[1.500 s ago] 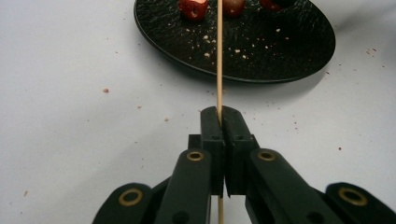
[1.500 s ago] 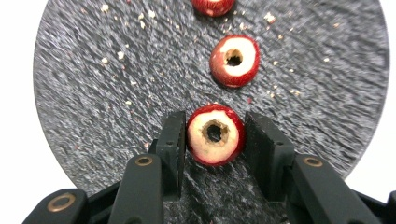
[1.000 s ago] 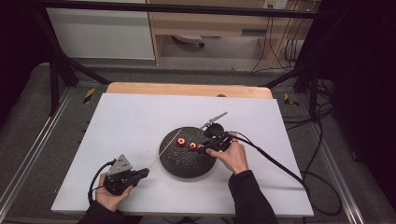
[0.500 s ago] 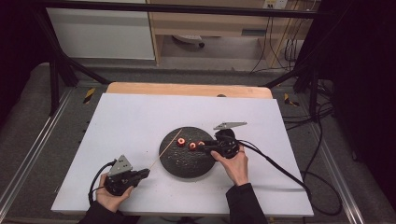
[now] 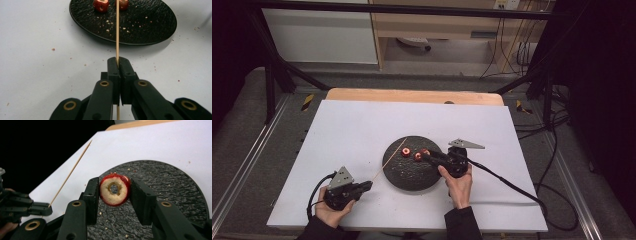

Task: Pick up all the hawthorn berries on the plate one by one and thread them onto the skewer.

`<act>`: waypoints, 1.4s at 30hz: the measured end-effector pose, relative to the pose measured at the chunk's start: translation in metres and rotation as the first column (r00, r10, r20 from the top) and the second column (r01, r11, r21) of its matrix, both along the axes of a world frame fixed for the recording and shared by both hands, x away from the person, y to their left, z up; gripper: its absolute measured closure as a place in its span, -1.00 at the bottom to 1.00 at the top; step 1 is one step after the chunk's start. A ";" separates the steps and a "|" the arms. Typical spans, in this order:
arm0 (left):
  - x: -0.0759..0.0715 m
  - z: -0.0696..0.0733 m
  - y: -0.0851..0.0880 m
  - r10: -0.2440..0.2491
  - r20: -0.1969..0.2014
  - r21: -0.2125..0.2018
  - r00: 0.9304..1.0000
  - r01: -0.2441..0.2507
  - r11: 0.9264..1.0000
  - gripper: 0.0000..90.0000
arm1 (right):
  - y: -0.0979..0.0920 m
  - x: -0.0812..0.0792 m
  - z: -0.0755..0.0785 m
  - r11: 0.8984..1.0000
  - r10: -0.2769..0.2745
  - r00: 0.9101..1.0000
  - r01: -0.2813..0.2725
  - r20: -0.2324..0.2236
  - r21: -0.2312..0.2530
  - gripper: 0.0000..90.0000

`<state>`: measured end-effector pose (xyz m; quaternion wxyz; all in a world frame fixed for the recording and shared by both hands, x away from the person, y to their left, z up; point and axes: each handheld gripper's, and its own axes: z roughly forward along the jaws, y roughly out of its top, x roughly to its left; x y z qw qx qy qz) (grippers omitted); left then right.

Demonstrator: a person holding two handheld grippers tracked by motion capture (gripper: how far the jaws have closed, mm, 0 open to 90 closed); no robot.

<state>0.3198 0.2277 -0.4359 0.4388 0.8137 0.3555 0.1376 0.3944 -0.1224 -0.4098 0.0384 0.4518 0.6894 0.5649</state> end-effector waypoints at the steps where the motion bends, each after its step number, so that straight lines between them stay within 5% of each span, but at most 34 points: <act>1: 0.000 0.000 0.000 0.001 -0.001 -0.001 1.000 -0.001 1.000 0.95 | 0.000 -0.001 -0.001 1.000 -0.014 1.000 0.014 0.011 0.006 0.35; 10: -0.002 -0.002 -0.005 0.000 -0.002 0.002 1.000 0.000 1.000 0.95 | 0.001 -0.010 -0.009 0.989 -0.083 0.994 0.073 0.074 0.128 0.35; 20: -0.005 -0.002 -0.010 -0.004 0.004 -0.002 1.000 0.004 1.000 0.95 | 0.003 -0.014 -0.015 0.970 -0.137 0.988 0.118 0.075 0.214 0.35; 42: -0.009 -0.004 -0.021 0.023 -0.003 -0.042 1.000 -0.023 0.999 0.95 | 0.005 0.005 -0.015 0.897 -0.253 0.966 0.211 0.059 0.387 0.35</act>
